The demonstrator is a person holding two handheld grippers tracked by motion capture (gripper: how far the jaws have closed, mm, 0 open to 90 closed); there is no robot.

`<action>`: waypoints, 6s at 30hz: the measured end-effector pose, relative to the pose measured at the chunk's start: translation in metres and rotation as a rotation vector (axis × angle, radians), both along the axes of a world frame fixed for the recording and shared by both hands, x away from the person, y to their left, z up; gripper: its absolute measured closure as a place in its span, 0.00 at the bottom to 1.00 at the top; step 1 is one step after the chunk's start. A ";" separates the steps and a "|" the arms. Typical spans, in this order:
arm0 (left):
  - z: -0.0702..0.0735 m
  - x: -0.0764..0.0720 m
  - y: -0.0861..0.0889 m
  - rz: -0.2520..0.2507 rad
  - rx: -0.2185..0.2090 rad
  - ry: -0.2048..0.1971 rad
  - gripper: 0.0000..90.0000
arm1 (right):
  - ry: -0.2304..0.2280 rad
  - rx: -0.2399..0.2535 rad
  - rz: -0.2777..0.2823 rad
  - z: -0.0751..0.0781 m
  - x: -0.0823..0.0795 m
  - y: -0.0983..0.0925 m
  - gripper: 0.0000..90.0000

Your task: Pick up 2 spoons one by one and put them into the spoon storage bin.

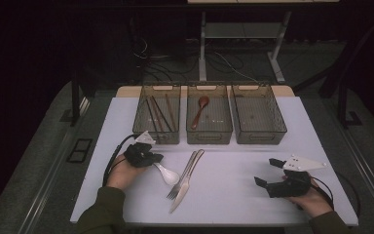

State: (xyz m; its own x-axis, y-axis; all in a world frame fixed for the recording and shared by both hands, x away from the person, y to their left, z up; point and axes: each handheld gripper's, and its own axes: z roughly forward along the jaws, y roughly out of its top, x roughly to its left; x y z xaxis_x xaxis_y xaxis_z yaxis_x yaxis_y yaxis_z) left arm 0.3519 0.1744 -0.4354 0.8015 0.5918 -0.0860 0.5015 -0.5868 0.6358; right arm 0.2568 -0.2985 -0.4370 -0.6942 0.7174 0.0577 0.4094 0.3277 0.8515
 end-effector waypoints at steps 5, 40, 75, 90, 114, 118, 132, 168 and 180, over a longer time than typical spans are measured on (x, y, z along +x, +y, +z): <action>0.000 -0.007 0.009 0.009 -0.010 0.010 0.99 | -0.002 -0.006 0.000 0.000 0.000 0.000 0.12; 0.018 -0.034 -0.020 -0.022 -0.187 -0.053 0.60 | 0.003 -0.012 -0.008 0.000 0.000 0.002 0.12; -0.005 -0.037 -0.039 -0.140 -0.036 0.038 0.57 | -0.010 -0.019 0.003 0.000 -0.001 0.002 0.12; -0.002 -0.038 -0.030 -0.173 -0.067 0.056 0.87 | -0.007 -0.025 0.004 0.001 -0.001 0.002 0.12; 0.007 -0.039 -0.030 -0.114 -0.039 0.006 0.92 | -0.009 -0.029 0.008 0.001 -0.002 0.003 0.12; 0.009 -0.038 -0.032 -0.102 -0.048 -0.003 0.92 | -0.005 -0.028 0.008 0.000 -0.001 0.003 0.12; 0.022 -0.032 -0.043 -0.080 -0.072 -0.054 0.92 | 0.027 0.015 0.008 0.000 -0.001 0.003 0.12; 0.069 0.014 -0.085 -0.039 -0.168 -0.148 0.92 | 0.052 0.030 0.022 -0.001 -0.002 0.011 0.05; 0.086 0.050 -0.116 0.000 -0.177 -0.196 0.92 | 0.049 0.045 0.018 0.000 -0.003 0.009 0.05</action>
State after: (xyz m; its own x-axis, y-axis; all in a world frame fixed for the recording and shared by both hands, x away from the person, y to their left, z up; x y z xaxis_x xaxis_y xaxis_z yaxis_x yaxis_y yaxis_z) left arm 0.4023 0.0582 -0.3490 0.8132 0.5811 -0.0317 0.3587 -0.4577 0.8135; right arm 0.2542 -0.2890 -0.4365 -0.7025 0.7008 0.1239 0.4455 0.2973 0.8445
